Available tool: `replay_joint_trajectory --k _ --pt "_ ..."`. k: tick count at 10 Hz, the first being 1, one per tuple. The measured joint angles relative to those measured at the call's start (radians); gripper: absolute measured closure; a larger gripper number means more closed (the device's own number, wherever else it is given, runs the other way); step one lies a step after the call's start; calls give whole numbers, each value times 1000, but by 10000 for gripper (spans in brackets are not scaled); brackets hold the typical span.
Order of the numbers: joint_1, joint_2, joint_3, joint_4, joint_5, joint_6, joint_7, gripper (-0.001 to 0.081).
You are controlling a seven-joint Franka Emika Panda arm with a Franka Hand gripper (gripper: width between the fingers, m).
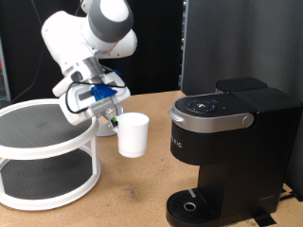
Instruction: Make a cup of coffee with the keurig machine
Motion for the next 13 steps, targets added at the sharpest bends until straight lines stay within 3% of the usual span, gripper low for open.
replay_joint_trajectory --k 4,7,13 --pt "38 122 4 10 263 64 -269 734" --pt "45 210 12 39 427 74 -425 734" --pt "47 266 53 70 444 73 -417 734"
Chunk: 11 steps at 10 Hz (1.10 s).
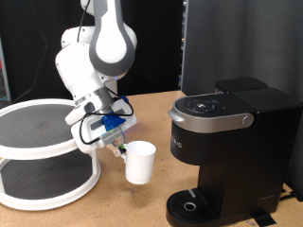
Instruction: Make a cup of coffee with the keurig machine
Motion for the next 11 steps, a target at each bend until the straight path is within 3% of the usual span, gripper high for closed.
replay_joint_trajectory --k 3,11 --pt "0 8 22 13 20 1 4 734" --pt "3 133 89 122 118 34 2 734"
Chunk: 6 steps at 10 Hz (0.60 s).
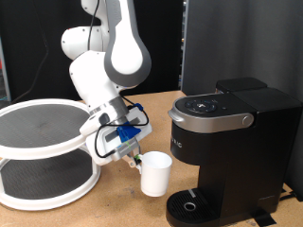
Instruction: Make a cup of coffee with the keurig machine
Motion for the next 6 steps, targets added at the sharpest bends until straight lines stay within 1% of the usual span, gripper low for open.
replay_joint_trajectory --k 3,6 --pt "1 28 19 28 8 6 0 734" --pt "1 29 38 37 7 1 3 734"
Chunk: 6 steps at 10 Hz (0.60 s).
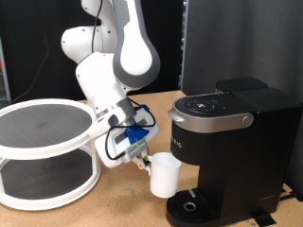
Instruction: Make a cup of coffee with the keurig machine
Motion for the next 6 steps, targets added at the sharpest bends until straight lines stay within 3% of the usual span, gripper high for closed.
replay_joint_trajectory --k 6 --pt "0 0 40 10 -1 -2 25 734"
